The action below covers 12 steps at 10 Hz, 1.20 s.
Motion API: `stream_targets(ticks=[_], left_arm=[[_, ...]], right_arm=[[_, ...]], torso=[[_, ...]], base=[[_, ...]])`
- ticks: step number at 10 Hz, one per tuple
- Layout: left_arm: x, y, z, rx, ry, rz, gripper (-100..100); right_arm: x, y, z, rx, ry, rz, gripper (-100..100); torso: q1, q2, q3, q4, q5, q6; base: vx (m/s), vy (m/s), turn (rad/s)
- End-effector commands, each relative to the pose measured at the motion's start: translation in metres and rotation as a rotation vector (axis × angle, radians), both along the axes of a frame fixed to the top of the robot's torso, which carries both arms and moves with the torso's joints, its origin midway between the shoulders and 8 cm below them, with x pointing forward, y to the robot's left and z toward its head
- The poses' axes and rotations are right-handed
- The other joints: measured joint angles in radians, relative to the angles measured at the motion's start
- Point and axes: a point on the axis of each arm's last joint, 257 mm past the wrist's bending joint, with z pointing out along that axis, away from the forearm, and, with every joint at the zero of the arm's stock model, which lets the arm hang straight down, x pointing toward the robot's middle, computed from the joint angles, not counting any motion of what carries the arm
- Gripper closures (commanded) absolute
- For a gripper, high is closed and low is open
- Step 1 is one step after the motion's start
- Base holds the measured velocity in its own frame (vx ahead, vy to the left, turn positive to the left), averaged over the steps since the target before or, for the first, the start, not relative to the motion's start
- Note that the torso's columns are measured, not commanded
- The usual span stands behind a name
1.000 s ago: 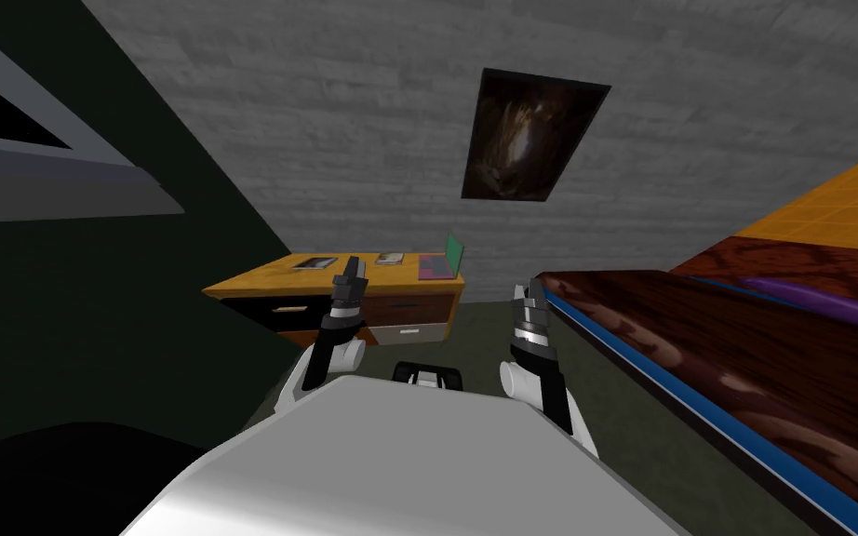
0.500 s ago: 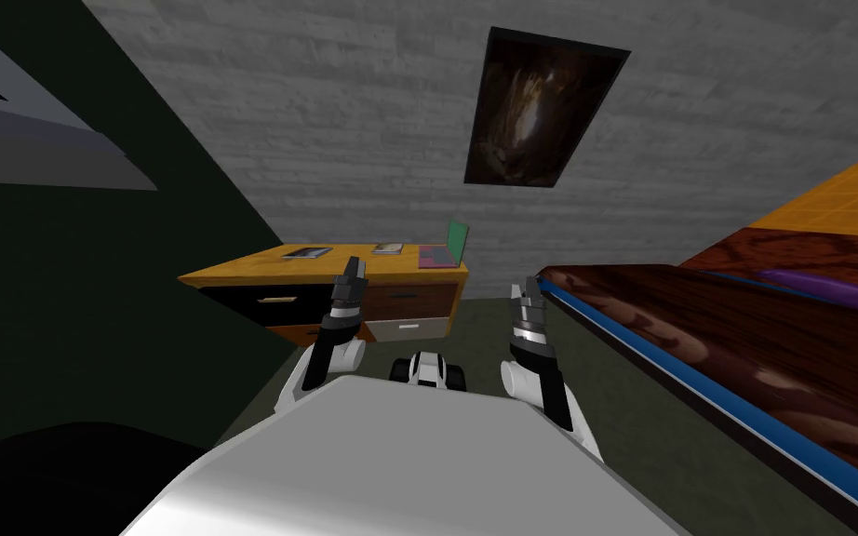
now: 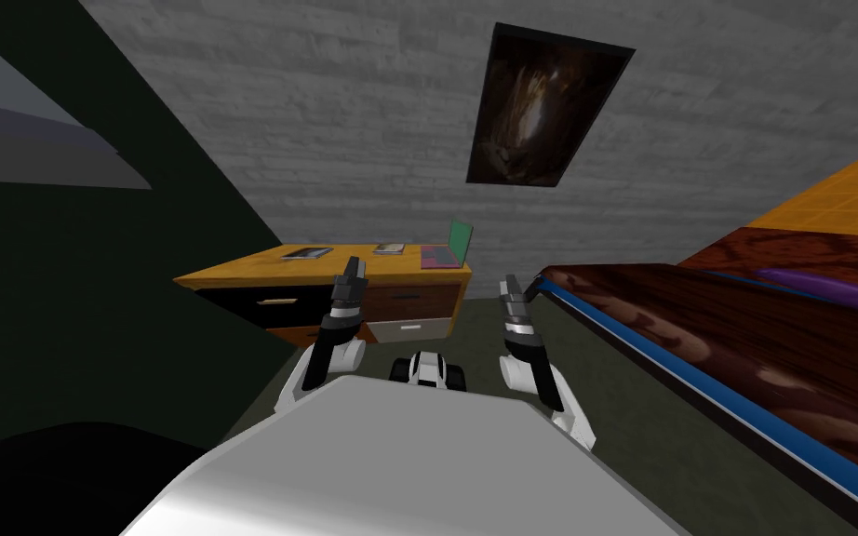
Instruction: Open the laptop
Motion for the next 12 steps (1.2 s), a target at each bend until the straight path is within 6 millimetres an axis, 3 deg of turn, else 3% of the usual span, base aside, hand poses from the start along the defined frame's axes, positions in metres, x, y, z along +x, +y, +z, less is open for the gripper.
stream_targets(ticks=[1, 5, 10, 12], left_arm=[[0.0, 0.0, 0.0, 0.0, 0.0, 0.0, 0], [0.0, 0.0, 0.0, 0.0, 0.0, 0.0, 0], [0.0, 0.0, 0.0, 0.0, 0.0, 0.0, 0], [0.0, 0.0, 0.0, 0.0, 0.0, 0.0, 0]], right_arm=[[0.018, 0.02, -0.006, -0.114, 0.004, 0.037, -100], [0.046, 0.052, -0.02, -0.322, -0.001, 0.084, -100], [0.071, 0.073, -0.028, -0.513, -0.026, 0.106, -100], [0.087, 0.08, -0.042, -0.652, -0.026, 0.108, -100]], torso=[[0.0, 0.0, 0.0, 0.0, 0.0, 0.0], [-0.001, 0.0, 0.0, 0.0, 0.0, 0.0], [0.001, 0.0, 0.0, 0.0, 0.0, 0.0], [-0.002, 0.0, 0.0, 0.0, 0.0, 0.0]], base=[[0.014, 0.086, -0.02], [0.025, 0.096, -0.027], [0.012, 0.082, -0.019], [0.013, 0.081, -0.023]])
